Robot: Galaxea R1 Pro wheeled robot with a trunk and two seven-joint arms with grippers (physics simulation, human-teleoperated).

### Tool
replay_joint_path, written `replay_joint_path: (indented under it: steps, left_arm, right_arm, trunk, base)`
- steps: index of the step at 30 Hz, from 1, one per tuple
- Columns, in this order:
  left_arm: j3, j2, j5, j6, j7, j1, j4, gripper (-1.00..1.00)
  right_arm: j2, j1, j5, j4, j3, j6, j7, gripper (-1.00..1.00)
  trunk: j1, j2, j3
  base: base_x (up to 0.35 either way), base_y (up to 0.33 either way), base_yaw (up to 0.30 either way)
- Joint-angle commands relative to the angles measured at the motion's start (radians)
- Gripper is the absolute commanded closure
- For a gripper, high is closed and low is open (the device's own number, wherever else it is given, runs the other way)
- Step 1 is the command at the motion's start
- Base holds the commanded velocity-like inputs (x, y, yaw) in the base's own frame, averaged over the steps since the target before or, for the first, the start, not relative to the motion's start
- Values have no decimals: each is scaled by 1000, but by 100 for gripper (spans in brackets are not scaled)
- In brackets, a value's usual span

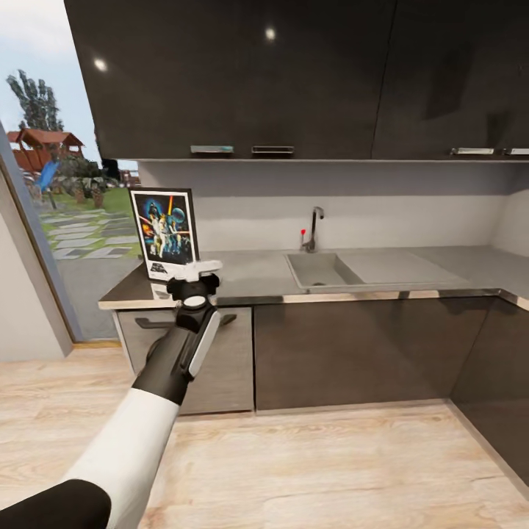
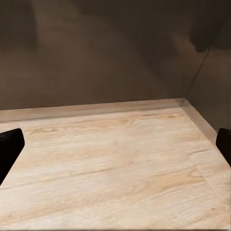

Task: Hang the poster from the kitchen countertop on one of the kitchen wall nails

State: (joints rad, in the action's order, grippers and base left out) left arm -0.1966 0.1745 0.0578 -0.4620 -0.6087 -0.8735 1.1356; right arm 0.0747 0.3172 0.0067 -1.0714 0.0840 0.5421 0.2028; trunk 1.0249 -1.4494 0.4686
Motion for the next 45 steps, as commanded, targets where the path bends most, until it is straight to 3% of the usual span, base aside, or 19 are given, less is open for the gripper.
replay_joint_path:
  steps: [1,2,4,7,29,35,42,45]
  left_arm:
    - [-2,0,6,31,-28,-1,-22,-100]
    - [-3,0,7,89,-64,-1,-66,-100]
    - [-4,0,8,142,-95,-1,-118,-100]
    - [-3,0,9,180,-117,-1,-158,-100]
    - [8,0,7,200,-138,-1,-174,-100]
    - [43,0,6,201,-141,-1,-172,-100]
    - [60,0,5,202,-143,-1,-173,-100]
    - [65,0,5,202,-180,-1,-176,-100]
  right_arm:
    - [0,0,1,2,-1,1,5,-100]
    - [0,0,1,6,-1,1,5,-100]
    - [0,0,1,10,-1,1,4,-100]
    - [0,0,1,13,-1,1,4,-100]
    - [-1,-1,4,59,-7,1,1,-100]
    - [0,-1,4,60,-7,1,1,-100]
    - [0,-1,4,62,-6,1,1,-100]
    - [0,-1,5,62,-6,1,1,-100]
  trunk:
    - [0,-1,1]
    - [0,-1,1]
    - [0,-1,1]
    - [0,-1,1]
    - [0,-1,1]
    - [0,-1,1]
    - [0,-1,1]
    - [0,-1,1]
  base:
    - [16,-19,0]
    - [10,-12,0]
    - [7,-8,0]
    - [125,-3,0]
    - [320,0,0]
    - [305,0,0]
    - [77,0,0]
    - [14,0,0]
